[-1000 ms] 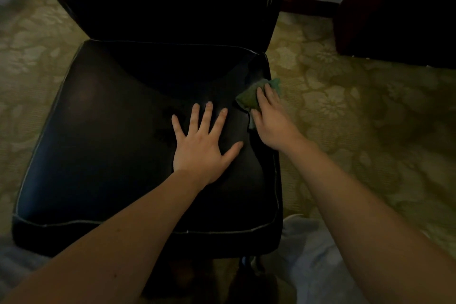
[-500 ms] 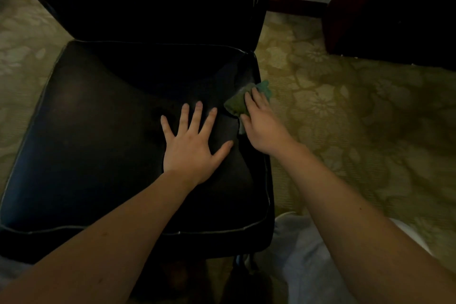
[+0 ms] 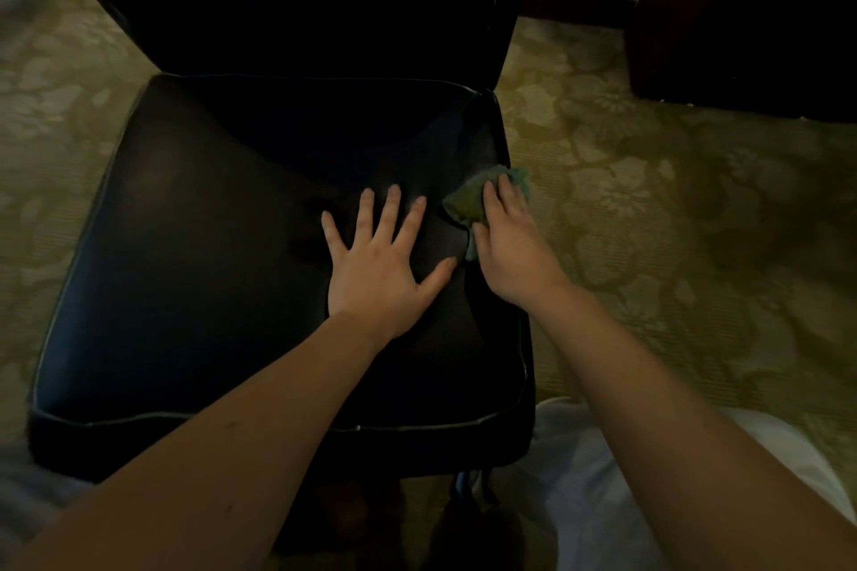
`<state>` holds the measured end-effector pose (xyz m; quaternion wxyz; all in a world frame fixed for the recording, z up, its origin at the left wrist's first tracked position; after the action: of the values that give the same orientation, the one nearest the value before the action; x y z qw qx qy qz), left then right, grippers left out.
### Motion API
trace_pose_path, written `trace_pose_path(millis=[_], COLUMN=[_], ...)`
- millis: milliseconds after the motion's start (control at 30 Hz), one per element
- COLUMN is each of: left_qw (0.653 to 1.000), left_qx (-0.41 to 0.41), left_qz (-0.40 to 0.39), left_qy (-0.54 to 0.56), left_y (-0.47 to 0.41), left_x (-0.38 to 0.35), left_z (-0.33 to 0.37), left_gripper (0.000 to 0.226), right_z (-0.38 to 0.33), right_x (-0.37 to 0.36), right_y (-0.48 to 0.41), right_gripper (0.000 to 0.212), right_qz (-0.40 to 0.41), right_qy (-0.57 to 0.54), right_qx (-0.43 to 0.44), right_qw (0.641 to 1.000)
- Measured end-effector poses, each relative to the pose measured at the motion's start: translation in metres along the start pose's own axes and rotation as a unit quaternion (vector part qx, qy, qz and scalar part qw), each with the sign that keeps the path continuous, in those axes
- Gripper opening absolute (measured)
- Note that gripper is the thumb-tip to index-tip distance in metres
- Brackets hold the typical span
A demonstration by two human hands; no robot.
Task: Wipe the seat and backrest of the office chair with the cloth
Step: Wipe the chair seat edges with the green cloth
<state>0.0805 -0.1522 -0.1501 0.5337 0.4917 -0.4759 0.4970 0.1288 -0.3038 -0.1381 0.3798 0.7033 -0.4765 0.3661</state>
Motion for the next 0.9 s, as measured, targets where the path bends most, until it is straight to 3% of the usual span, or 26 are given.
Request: trace_pose_path(millis=[367,900], left_qw=[1.000,0.991], left_qx=[-0.001,-0.033], left_qz=[-0.008,-0.129], left_qy=[0.009,-0.007], left_y=[-0.001,-0.001], left_x=[-0.001,0.015], left_z=[-0.002,-0.003], left_gripper=[0.085,0.086], right_z=[-0.004,-0.005], right_x=[-0.007,-0.012], right_y=[0.028,0.057], right_gripper=[0.060,0.059], right_qz=[-0.023,-0.031], right_qy=[0.043,0.002], right_qx=[0.016,0.000], right_qw=[0.999,1.000])
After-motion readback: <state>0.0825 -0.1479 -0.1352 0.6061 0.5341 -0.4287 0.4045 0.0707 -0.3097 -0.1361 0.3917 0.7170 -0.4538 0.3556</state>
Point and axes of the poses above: each hand's wrist, its own y-axis away from the middle knuckle, its own x-axis out of the back of the hand, z = x × y, the point moved 7 cm from there along -y, towards the middle knuckle, and after that the axes turned 3 degrees about -y, right-handed, at the moved point
